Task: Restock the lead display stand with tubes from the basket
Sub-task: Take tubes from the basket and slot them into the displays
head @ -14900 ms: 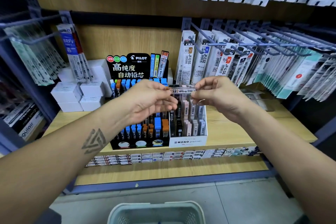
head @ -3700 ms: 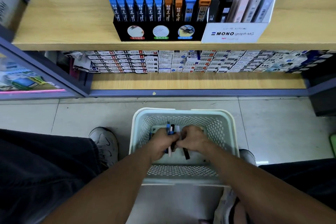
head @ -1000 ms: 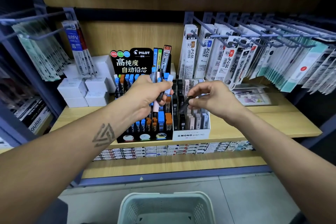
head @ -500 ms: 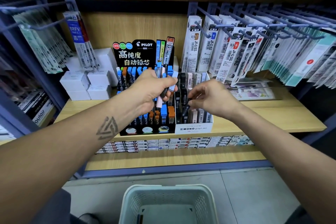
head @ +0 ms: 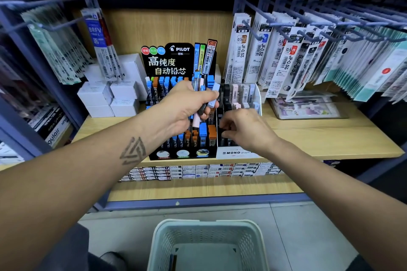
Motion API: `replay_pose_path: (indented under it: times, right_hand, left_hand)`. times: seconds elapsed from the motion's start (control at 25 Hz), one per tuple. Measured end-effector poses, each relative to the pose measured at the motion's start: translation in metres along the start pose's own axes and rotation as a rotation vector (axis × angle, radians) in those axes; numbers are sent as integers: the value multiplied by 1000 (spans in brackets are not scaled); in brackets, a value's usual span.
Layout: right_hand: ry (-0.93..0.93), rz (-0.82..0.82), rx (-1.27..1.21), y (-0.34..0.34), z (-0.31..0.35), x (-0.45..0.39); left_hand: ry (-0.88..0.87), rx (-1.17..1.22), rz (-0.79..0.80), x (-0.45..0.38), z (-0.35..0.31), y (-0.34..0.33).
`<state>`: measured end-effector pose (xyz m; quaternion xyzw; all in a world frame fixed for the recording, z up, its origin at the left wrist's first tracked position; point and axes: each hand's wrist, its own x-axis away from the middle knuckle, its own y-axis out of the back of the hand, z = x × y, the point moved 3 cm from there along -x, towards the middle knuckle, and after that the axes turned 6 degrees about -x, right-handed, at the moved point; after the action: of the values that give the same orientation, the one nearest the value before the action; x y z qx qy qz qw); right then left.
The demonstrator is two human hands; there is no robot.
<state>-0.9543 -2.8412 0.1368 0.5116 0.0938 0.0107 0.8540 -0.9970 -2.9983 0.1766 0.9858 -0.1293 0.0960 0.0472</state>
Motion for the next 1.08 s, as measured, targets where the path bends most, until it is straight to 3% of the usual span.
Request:
replay_pose_path:
  times: [0.2,0.32,0.44,0.52,0.56,0.8,1.08]
  right_hand:
    - [93,-14,123,-9,2,2]
    - [33,-47,-15,10,-2,-6]
    - [-197,-157,-643,41,-8,-9]
    - [-277,-92,-1104,41,-4,-6]
    - [-288,-47,-1213,37,-2,-4]
    - [-327,-108,-1306,33,-13,-4]
    - [-276,-66,-1393,37,-19,-2]
  left_hand:
    - [-5,-6,12,2,-1,-2]
    - [14,-15,35,2,1,-4]
    - [45,-25,88,3,5,-7]
    - [64,-31,151,6,9,-12]
    - [75,-28,185,7,11,-15]
    - [136,-35,233,7,16,-17]
    - [160,-22,213,3,16,-13]
